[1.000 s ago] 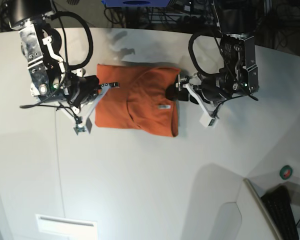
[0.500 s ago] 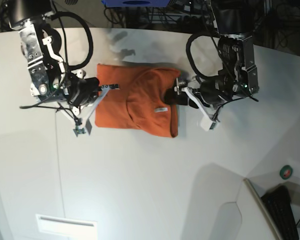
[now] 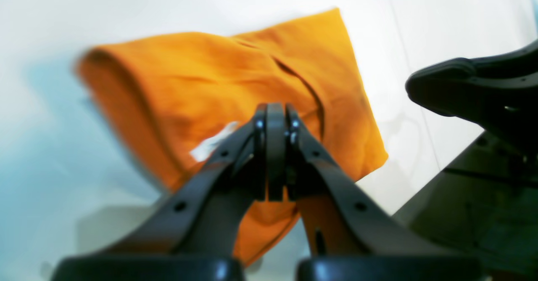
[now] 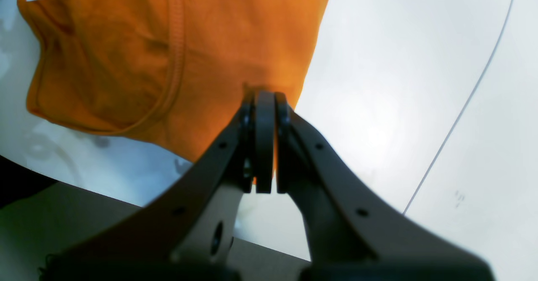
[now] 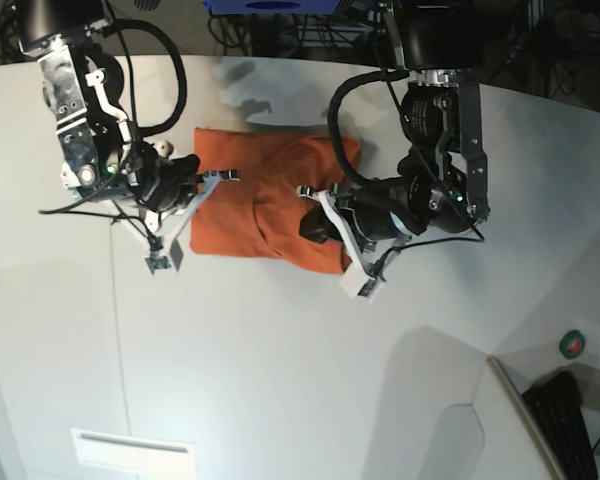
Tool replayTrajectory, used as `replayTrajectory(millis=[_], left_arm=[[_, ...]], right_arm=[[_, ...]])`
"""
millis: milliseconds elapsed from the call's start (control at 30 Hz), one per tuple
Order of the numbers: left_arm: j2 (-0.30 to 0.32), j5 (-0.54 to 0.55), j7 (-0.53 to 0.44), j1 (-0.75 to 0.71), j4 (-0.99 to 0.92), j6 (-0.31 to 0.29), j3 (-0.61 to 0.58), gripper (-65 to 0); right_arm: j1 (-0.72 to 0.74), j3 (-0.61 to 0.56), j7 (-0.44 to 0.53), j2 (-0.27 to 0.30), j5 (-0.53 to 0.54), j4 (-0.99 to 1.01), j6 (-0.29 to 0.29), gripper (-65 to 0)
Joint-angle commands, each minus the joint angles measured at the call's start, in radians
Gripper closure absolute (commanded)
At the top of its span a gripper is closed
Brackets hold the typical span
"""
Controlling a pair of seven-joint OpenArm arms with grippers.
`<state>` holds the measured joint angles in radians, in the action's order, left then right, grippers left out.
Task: Layout the t-shirt on the table in an organized manner, then fold the t-shirt properly
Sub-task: 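Grasp the folded shirt's edge with the left gripper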
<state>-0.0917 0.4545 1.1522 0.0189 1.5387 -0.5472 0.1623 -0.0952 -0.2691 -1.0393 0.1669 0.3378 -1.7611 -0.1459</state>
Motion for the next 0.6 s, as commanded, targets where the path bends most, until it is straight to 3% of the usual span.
replayTrajectory(millis=[0, 267, 567], left_arm=[[-0.001, 0.011, -0.013, 0.022, -0.019, 0.02, 0.001, 0.0], [0.025, 0.005, -0.169, 0.066, -0.232, 0.094, -0.01, 0.0], [0.059, 0.01, -0.232, 0.098, -0.364, 0.094, -0.002, 0.0]], right_arm=[[0.012, 0.024, 0.017, 0.004, 0.004, -0.02, 0.004, 0.0], [-0.024, 0.181, 0.017, 0.003, 0.004, -0.043, 0.006, 0.0], [-0.031, 0.213, 0.017, 0.004, 0.004, -0.043, 0.006, 0.0]])
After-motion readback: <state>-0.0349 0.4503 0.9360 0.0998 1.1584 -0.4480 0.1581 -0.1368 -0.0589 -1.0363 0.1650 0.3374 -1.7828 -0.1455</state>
